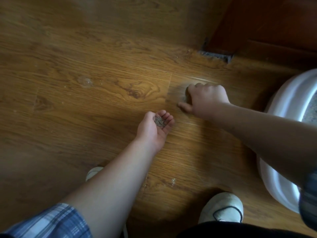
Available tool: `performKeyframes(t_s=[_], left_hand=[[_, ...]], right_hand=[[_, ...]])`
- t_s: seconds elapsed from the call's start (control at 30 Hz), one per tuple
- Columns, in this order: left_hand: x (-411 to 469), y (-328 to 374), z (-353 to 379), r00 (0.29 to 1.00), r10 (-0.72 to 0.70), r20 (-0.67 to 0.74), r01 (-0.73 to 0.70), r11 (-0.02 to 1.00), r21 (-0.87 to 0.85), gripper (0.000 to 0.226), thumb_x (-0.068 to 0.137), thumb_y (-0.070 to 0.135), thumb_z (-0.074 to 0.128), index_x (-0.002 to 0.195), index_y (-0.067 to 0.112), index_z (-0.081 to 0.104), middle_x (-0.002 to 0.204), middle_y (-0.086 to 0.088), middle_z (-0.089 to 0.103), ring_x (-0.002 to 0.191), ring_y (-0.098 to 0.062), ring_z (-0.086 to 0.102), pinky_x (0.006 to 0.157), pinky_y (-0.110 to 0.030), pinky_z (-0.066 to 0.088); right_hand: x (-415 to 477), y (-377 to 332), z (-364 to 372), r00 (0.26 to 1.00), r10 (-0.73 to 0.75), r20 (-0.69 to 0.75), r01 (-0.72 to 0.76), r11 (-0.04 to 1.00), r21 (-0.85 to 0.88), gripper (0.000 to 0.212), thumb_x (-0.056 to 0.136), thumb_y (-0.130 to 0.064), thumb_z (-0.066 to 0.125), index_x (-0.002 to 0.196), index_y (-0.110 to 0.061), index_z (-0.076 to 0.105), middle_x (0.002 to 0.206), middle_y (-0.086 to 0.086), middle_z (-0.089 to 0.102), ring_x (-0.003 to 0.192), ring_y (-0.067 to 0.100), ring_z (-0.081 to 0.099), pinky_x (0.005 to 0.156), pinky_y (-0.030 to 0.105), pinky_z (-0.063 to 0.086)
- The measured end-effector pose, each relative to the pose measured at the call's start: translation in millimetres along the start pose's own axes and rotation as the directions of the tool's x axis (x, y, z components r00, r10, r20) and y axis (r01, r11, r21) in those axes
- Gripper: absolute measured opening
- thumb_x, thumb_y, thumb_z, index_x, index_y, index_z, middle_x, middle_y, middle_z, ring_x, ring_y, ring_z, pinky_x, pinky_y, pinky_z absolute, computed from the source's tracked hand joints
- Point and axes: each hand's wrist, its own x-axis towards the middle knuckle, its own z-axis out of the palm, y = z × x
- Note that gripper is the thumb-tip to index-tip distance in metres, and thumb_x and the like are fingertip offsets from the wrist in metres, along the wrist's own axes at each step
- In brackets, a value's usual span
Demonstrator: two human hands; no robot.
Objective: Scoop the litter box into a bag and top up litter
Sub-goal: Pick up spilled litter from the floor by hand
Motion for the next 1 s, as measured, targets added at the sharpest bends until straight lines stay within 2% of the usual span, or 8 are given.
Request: performKeyframes(t_s=[0.23, 0.33, 0.43, 0.5, 0.7, 0.8, 0.87, 1.0], left_hand=[[2, -3, -3, 1.0, 0.0, -0.016, -0.001, 1.0, -0.008, 0.029, 0.098, 0.013, 0.037, 0.086, 0.003, 0.062, 0.077, -0.011, 0.063, 0.073, -0.023, 0.064, 0.075, -0.033, 0.059], [4, -3, -3, 1.0, -0.003, -0.023, 0.002, 1.0, -0.02, 0.029, 0.098, 0.014, 0.038, 0.087, 0.002, 0.062, 0.077, -0.012, 0.063, 0.073, -0.023, 0.064, 0.071, -0.033, 0.061], [3, -3, -3, 1.0, 0.001, -0.018, -0.002, 1.0, -0.019, 0.029, 0.098, 0.013, 0.038, 0.087, 0.002, 0.062, 0.077, -0.011, 0.063, 0.073, -0.023, 0.065, 0.073, -0.033, 0.061], [1, -3, -2, 1.0, 0.006, -0.015, -0.006, 1.0, -0.017, 0.029, 0.098, 0.013, 0.038, 0.086, 0.002, 0.062, 0.076, -0.011, 0.063, 0.073, -0.023, 0.065, 0.073, -0.033, 0.06], [-3, -1, 1, 1.0, 0.006, -0.011, -0.006, 1.0, -0.014, 0.029, 0.098, 0.012, 0.038, 0.088, 0.001, 0.062, 0.079, -0.012, 0.063, 0.074, -0.023, 0.065, 0.076, -0.033, 0.06], [-5, -3, 3, 1.0, 0.001, -0.002, -0.001, 1.0, -0.025, 0.029, 0.098, 0.012, 0.037, 0.089, 0.0, 0.062, 0.08, -0.013, 0.062, 0.077, -0.024, 0.063, 0.078, -0.034, 0.059], [-6, -5, 5, 1.0, -0.002, 0.001, 0.002, 1.0, -0.018, 0.03, 0.098, 0.012, 0.036, 0.089, 0.0, 0.062, 0.079, -0.013, 0.062, 0.076, -0.024, 0.062, 0.077, -0.034, 0.059], [-4, -14, 6, 1.0, 0.001, -0.002, -0.001, 1.0, 0.02, 0.031, 0.097, 0.012, 0.034, 0.089, 0.0, 0.062, 0.074, -0.013, 0.063, 0.07, -0.023, 0.063, 0.073, -0.033, 0.059]], right_hand=[[3, -5, 9, 0.985, -0.121, -0.124, 0.106, 0.988, -0.116, 0.044, 0.102, -0.052, 0.028, 0.108, -0.02, 0.058, 0.098, 0.006, 0.064, 0.082, 0.029, 0.062, 0.059, 0.035, 0.042], [4, -10, 7, 0.98, -0.169, -0.104, 0.15, 0.973, -0.174, 0.035, 0.104, -0.042, 0.031, 0.106, -0.02, 0.058, 0.096, 0.005, 0.064, 0.08, 0.028, 0.062, 0.062, 0.036, 0.037], [1, -13, 4, 0.98, -0.192, -0.047, 0.182, 0.97, -0.159, 0.019, 0.099, -0.03, 0.043, 0.108, -0.02, 0.056, 0.096, 0.003, 0.063, 0.078, 0.026, 0.061, 0.064, 0.036, 0.036], [0, -12, 2, 0.98, -0.199, -0.02, 0.194, 0.971, -0.141, 0.017, 0.096, -0.024, 0.046, 0.111, -0.02, 0.054, 0.099, 0.003, 0.062, 0.08, 0.025, 0.061, 0.065, 0.035, 0.037], [2, -9, -9, 0.97, -0.243, 0.012, 0.243, 0.961, -0.132, 0.018, 0.097, -0.016, 0.044, 0.111, -0.018, 0.054, 0.102, 0.003, 0.064, 0.088, 0.026, 0.064, 0.064, 0.034, 0.038], [8, -10, -13, 0.977, -0.21, 0.045, 0.214, 0.968, -0.129, 0.015, 0.098, -0.013, 0.046, 0.098, -0.019, 0.059, 0.08, -0.004, 0.059, 0.067, 0.02, 0.058, 0.054, 0.03, 0.04], [11, -8, -16, 0.978, -0.186, 0.09, 0.196, 0.974, -0.114, 0.021, 0.099, -0.016, 0.046, 0.085, -0.022, 0.06, 0.069, -0.007, 0.056, 0.058, 0.016, 0.053, 0.052, 0.028, 0.044], [-7, -2, -19, 0.983, -0.185, -0.004, 0.185, 0.981, 0.048, 0.027, 0.102, -0.03, 0.039, 0.085, -0.022, 0.058, 0.07, -0.005, 0.06, 0.062, 0.023, 0.06, 0.058, 0.031, 0.05]])
